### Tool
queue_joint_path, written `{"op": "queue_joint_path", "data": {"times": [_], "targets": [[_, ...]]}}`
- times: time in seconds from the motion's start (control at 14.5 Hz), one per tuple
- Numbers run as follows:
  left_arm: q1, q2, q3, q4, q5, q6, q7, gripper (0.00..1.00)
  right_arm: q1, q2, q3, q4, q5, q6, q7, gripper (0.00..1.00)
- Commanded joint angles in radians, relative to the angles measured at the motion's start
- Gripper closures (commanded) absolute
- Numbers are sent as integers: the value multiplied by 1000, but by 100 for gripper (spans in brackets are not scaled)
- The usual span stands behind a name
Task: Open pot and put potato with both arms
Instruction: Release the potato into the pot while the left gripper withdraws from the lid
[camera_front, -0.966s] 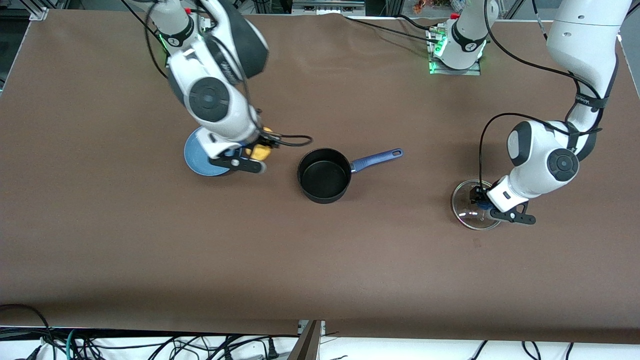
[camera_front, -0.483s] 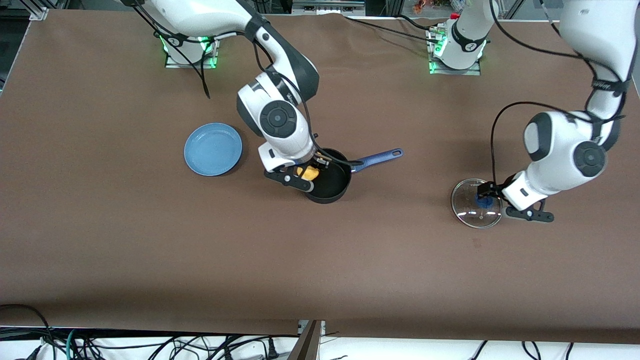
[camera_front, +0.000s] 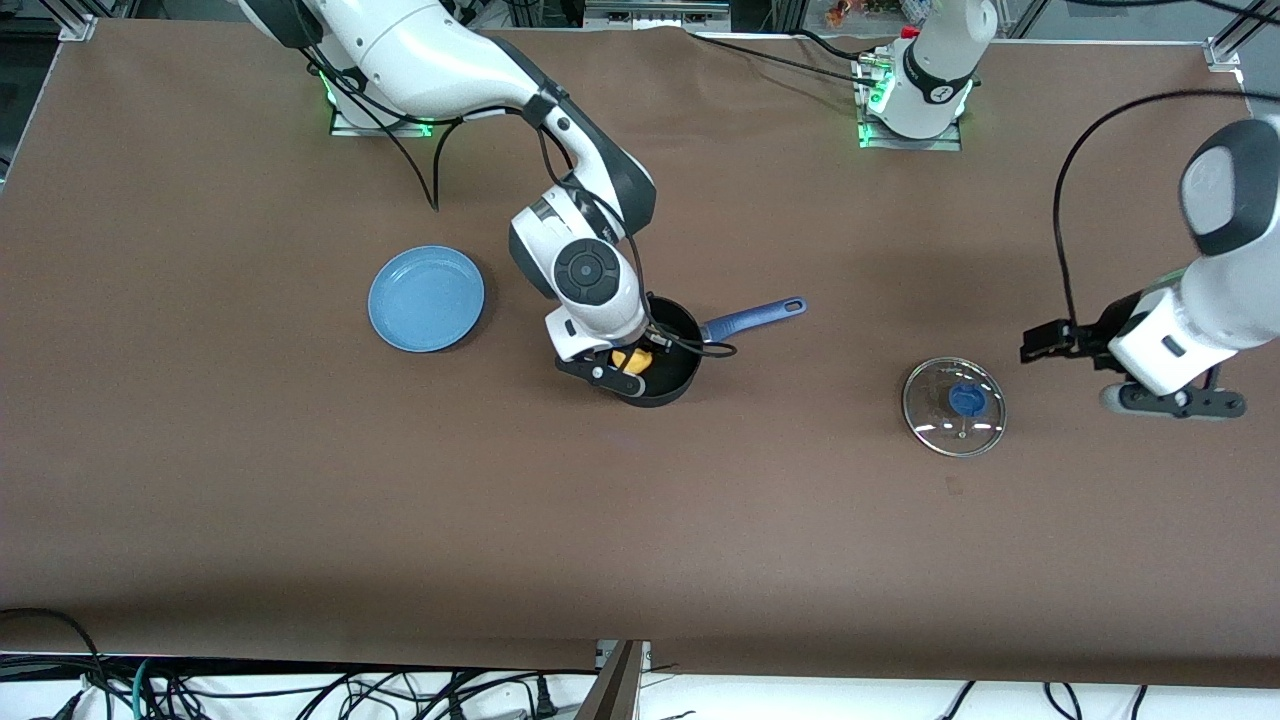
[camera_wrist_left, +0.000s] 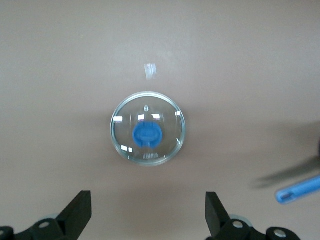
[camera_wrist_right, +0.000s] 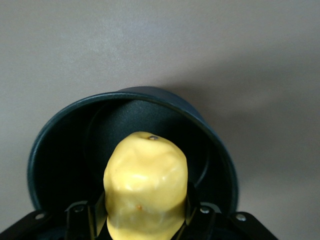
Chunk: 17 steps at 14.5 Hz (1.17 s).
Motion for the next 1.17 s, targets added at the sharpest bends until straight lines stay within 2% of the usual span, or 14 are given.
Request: {"op": "queue_joint_path", "data": {"times": [0.0, 0.14, 0.41, 0.48, 0.55, 0.62, 0.9, 1.1], "targets": [[-11, -15, -2, 106, 53, -138, -71, 0, 15, 52, -4, 39, -1, 31, 8, 70], [-8, -32, 1, 149, 49, -187, -70, 0, 15, 65, -4, 36, -1, 36, 0, 68], [-8, -52, -4, 154, 43, -207, -74, 0, 15, 80, -4, 36, 4, 51, -4, 68], [-10, -53, -4, 154, 32, -218, -77, 0, 15, 80, -4, 37, 5, 51, -4, 63], [-7, -53, -4, 154, 22, -218, -76, 0, 16, 78, -4, 38, 4, 50, 3, 17], [-2, -52, -2, 154, 20, -218, -73, 0, 27, 72, -4, 39, -2, 44, -1, 0], [-10, -52, 1, 154, 32, -218, -73, 0, 29, 10, -7, 39, -7, 14, 2, 0], [-11, -52, 1, 154, 29, -218, -73, 0, 3, -116, -38, 39, -8, -125, -7, 0]]}}
